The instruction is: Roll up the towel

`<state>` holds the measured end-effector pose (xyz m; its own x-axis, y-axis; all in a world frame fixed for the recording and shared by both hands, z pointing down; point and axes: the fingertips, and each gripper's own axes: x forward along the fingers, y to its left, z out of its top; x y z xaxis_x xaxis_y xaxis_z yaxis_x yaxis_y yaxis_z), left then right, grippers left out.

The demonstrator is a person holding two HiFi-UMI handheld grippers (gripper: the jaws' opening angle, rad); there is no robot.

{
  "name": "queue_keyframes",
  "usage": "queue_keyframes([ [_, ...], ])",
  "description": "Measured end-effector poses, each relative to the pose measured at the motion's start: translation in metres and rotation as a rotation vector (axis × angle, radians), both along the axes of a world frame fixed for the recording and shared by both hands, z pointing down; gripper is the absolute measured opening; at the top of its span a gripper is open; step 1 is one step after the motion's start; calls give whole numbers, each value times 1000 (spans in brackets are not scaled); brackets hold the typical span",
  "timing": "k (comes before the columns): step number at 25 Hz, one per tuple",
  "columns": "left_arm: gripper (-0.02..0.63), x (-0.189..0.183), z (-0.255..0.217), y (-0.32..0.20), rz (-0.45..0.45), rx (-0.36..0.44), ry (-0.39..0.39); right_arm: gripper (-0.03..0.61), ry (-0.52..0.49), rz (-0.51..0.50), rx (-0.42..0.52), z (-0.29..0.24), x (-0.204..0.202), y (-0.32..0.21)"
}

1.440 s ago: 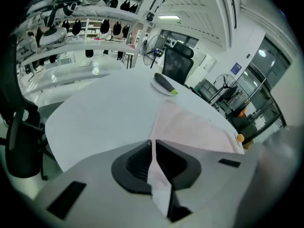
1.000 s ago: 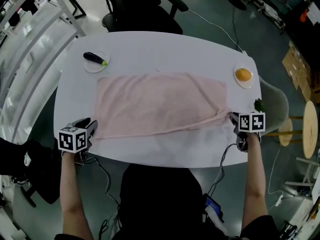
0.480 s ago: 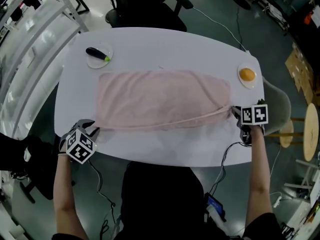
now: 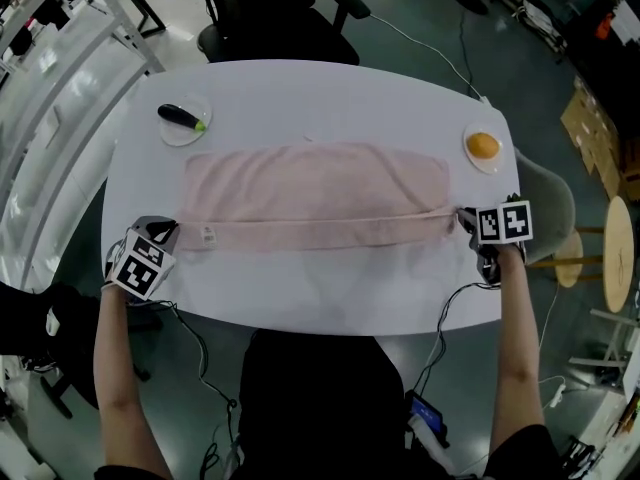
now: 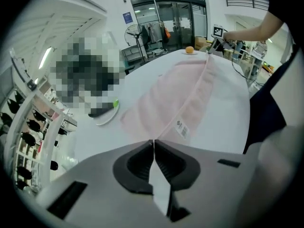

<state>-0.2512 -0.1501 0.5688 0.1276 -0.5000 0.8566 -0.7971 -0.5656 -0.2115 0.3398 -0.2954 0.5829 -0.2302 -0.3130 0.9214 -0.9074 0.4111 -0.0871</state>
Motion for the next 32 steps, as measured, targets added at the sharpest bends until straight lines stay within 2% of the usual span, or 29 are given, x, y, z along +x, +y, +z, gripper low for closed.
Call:
queue_keyframes([
  [3, 25, -4, 8, -21, -32, -1, -6, 69, 11, 12, 3, 7, -3, -9],
  [9, 25, -19, 52, -44, -180, -46, -31, 80, 16, 22, 52, 26, -7, -30],
  [12, 40, -20, 58, -50, -214, -16, -27, 120, -5, 40, 77, 21, -2, -32],
  [16, 197, -21, 38, -57, -268, 26, 56, 174, -29, 49, 120, 3, 13, -25],
  [17, 220, -24, 31, -57, -292, 41, 83, 181, -42, 55, 131, -2, 16, -21],
  [21, 229, -37, 4, -44, -385, 95, 197, 201, -101, 59, 178, -21, 19, -3],
  [25, 225, -36, 12, -1, -449, 38, 305, 196, -149, 15, 227, -29, 13, 22],
  [29, 201, -35, 35, 38, -506, -20, 331, 195, -143, -68, 172, -5, 3, 52],
  [32, 199, -36, 50, 46, -534, -38, 328, 192, -110, -71, 135, 18, 4, 57],
])
